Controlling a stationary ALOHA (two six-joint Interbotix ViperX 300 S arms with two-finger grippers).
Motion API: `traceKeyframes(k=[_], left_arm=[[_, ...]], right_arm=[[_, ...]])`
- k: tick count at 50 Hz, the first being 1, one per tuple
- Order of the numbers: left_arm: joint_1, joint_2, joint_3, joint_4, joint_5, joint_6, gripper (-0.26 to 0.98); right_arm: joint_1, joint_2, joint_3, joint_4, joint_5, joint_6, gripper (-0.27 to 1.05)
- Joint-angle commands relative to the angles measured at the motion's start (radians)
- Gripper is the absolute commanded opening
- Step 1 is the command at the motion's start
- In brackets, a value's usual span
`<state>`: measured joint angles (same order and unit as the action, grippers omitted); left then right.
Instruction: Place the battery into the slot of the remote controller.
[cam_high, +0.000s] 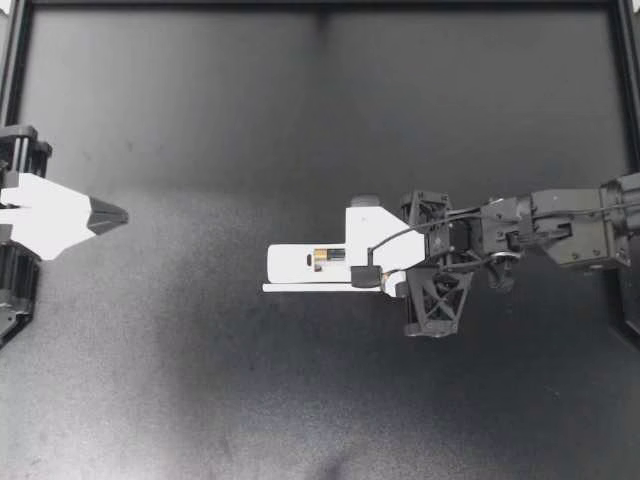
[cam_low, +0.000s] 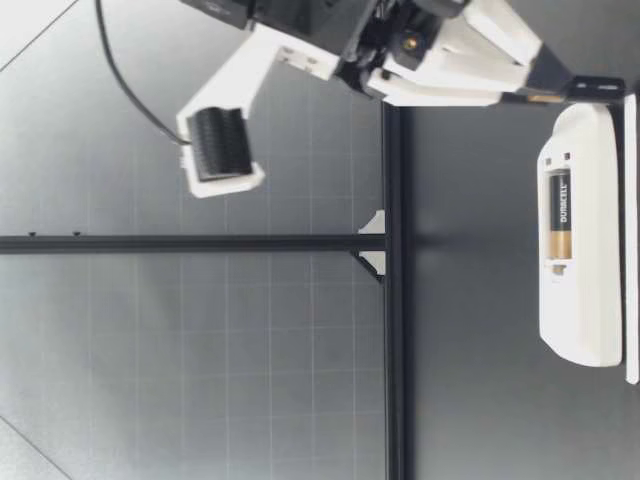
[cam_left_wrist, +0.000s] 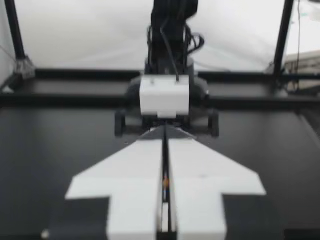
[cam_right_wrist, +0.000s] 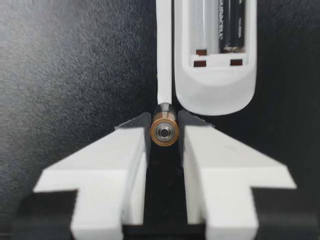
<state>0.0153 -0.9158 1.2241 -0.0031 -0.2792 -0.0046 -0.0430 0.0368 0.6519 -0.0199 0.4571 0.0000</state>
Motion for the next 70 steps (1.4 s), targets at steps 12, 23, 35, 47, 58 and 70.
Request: traceKeyframes(k=[12,23,35,47,58,70], left_arm=[[0.025,0.264,-0.117,0.0,0.112,0.0,-0.15],[0.049,0.477,-0.219,-0.002,0.187,0.002,-0.15],[0.054,0.69,-0.328,0.0,0.222,0.002,-0.15],[0.055,0.861,-0.414,0.0,0.27,0.002,-0.15],[0.057,0.927,-0.448,0.0,0.298,0.003,-0.15],[0.057,0.988,-0.46,0.0,0.268,-0.002,-0.15]], right_arm=[[-0.011,-0.166,0.144,0.002,-0.411,0.005,0.04],[-0.044,-0.173,0.302,0.017,-0.877,0.026,0.04],[-0.049,-0.115,0.316,0.015,-0.933,0.023,0.04],[-0.049,-0.038,0.285,0.014,-0.919,0.015,0.04],[-0.049,0.002,0.265,0.014,-0.919,0.014,0.04],[-0.051,0.034,0.249,0.012,-0.917,0.014,0.04]])
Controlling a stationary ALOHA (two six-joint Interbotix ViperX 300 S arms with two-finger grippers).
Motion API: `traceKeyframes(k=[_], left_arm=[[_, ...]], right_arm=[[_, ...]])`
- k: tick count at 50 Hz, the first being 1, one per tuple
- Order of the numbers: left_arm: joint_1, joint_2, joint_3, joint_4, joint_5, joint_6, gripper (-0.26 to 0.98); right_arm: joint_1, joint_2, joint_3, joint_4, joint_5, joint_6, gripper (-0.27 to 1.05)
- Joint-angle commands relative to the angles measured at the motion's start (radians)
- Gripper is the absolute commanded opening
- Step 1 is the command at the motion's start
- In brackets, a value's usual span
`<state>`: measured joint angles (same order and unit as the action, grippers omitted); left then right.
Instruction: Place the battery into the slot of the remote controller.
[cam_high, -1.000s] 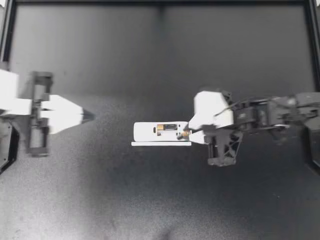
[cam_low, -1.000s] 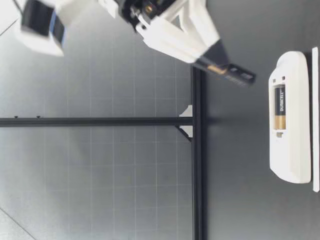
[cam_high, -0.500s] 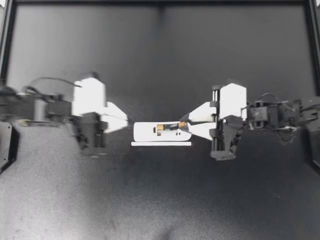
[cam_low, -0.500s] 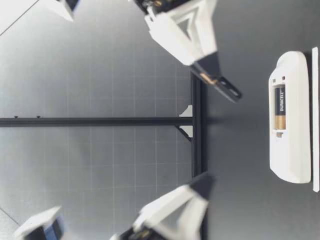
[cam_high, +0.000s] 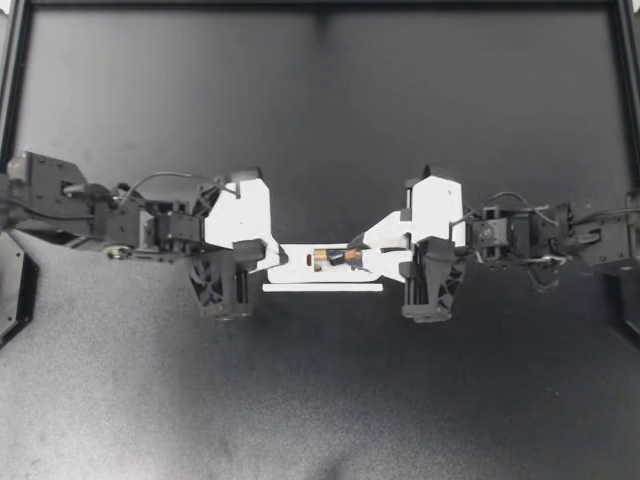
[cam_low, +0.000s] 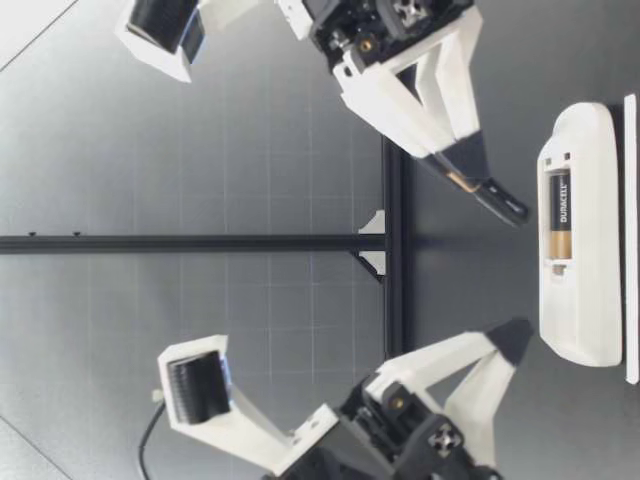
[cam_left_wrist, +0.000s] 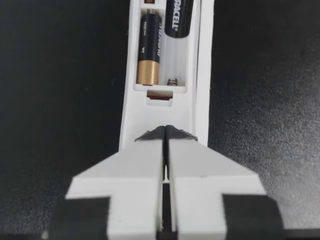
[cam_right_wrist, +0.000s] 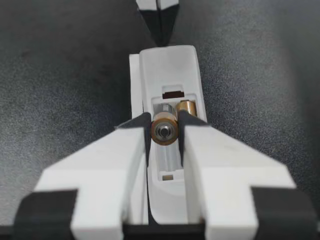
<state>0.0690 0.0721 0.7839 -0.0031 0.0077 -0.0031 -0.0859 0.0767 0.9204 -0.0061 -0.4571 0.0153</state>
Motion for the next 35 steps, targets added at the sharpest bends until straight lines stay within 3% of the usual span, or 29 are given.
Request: traceKeyframes(k=[1,35], left_arm=[[0.003,0.003,-0.02,0.0,-0.021,-0.003,-0.15],[0.003,0.057,-0.014,-0.011,-0.043,-0.005,-0.16]], right_arm=[[-0.006,-0.003,-0.02,-0.002,-0.003,-0.002,0.04],[-0.011,0.071,-0.043,-0.002,0.005,0.0,0.04]])
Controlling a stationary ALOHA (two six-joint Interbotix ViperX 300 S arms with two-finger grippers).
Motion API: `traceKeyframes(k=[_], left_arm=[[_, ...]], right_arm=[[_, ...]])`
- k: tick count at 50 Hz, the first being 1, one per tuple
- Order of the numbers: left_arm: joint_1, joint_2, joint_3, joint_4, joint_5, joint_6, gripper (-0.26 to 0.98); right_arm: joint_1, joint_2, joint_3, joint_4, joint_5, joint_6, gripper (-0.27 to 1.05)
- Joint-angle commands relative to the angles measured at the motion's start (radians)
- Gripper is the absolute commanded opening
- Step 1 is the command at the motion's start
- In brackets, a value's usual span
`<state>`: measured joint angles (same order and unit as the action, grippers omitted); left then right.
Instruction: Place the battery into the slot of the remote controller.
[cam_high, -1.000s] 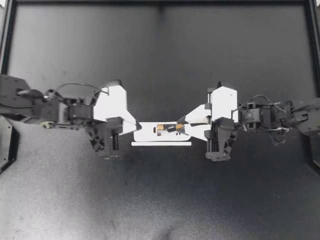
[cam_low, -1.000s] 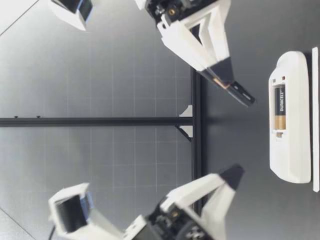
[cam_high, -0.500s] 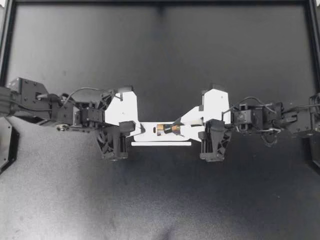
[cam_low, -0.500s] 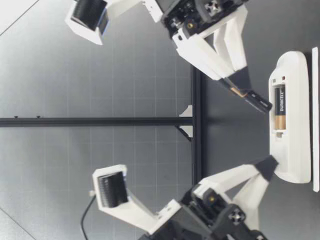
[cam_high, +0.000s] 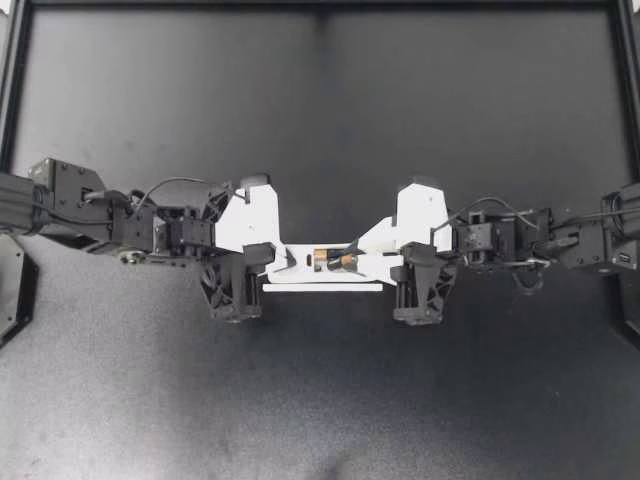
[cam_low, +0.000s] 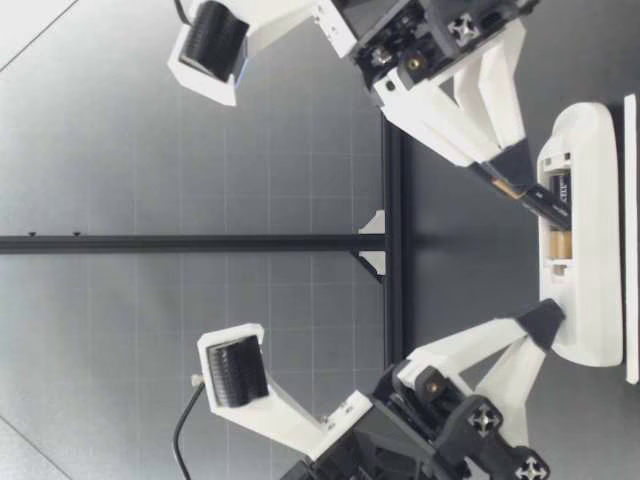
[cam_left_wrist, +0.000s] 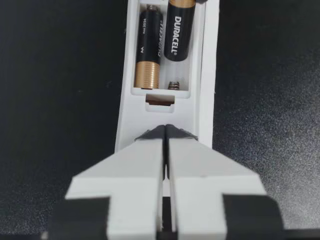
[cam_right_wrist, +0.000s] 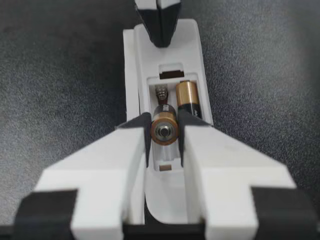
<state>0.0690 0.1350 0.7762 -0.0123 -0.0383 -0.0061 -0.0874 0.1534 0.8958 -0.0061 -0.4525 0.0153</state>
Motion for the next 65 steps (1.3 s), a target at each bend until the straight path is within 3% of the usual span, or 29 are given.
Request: traceKeyframes(k=[1,45,65], left_arm=[[0.002,-0.005,-0.005,-0.002,0.003,-0.002,-0.16],[0.003,-0.011,-0.005,-0.002,0.006,-0.002,-0.16],[0.003,-0.012,-0.003,-0.002,0.003,-0.002,-0.16]], right_arm=[[-0.008,-0.005,-0.018,-0.002,0.0,0.0,0.04],[-0.012,0.017,-0.094,-0.005,0.176,-0.002,0.06],[-0.012,-0.04,-0.101,-0.008,0.233,0.014,0.45]])
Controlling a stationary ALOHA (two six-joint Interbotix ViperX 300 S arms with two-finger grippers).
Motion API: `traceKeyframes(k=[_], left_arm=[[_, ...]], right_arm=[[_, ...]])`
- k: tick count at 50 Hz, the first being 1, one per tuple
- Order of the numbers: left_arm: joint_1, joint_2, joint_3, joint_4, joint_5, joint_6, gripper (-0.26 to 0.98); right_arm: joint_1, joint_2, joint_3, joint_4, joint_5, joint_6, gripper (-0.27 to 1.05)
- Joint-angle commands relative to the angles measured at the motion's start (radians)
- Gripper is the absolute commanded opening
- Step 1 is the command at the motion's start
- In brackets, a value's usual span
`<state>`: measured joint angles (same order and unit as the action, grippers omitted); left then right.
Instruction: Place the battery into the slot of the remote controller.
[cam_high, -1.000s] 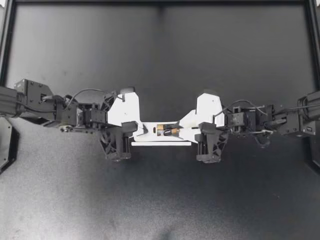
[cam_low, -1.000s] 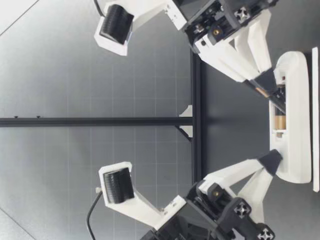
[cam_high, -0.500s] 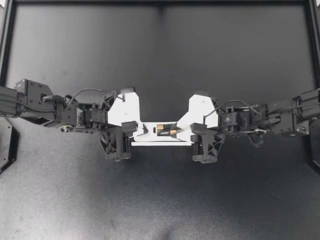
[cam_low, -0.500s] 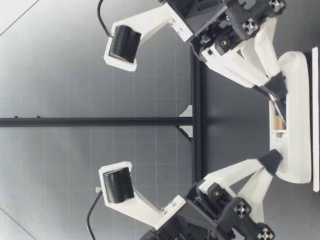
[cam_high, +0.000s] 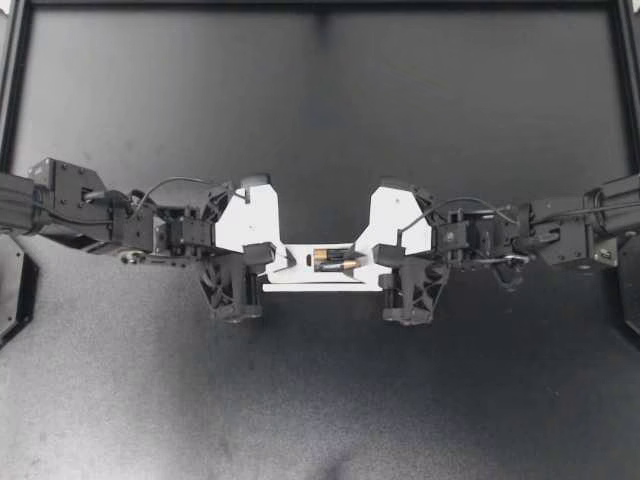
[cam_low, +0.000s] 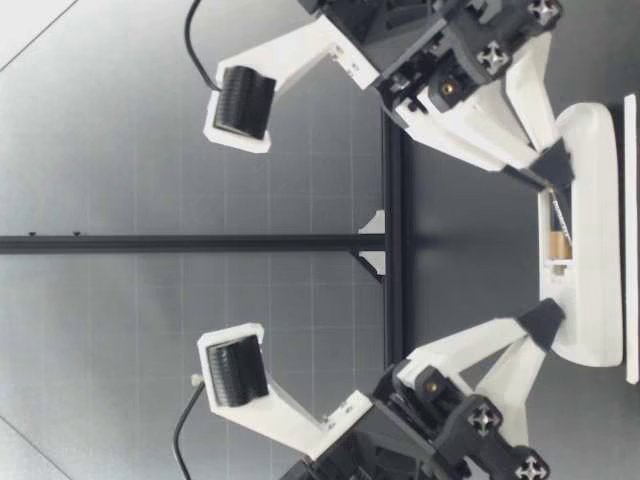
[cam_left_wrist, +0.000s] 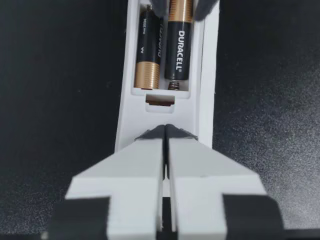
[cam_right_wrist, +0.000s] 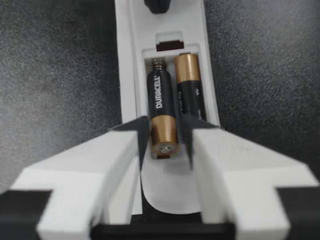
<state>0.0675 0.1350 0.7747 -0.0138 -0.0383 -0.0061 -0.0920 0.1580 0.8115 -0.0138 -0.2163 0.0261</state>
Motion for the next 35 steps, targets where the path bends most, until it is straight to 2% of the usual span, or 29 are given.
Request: traceKeyframes(k=[1,9,18,21,28,35], left_arm=[[0.005,-0.012,-0.003,0.0,0.003,-0.002,-0.16],[0.003,-0.012,-0.002,0.0,0.003,-0.002,-0.16],[0.003,-0.012,-0.003,0.0,0.005,-0.002,-0.16],[0.005,-0.014,-0.002,-0.002,0.006,-0.002,-0.16],[0.005,-0.015,0.0,-0.002,0.011,-0.003,-0.15],[0.005,-0.015,0.0,0.0,0.011,-0.003,-0.16]], right_arm=[[-0.008,-0.049,-0.017,0.002,-0.002,0.005,0.45],[-0.008,-0.118,-0.005,0.029,-0.008,0.091,0.45],[-0.008,-0.199,0.044,0.158,-0.002,0.414,0.44],[-0.008,-0.215,0.061,0.167,0.005,0.518,0.41],[-0.008,-0.255,0.109,0.167,0.034,0.799,0.22],[-0.008,-0.268,0.123,0.169,0.037,0.989,0.04]])
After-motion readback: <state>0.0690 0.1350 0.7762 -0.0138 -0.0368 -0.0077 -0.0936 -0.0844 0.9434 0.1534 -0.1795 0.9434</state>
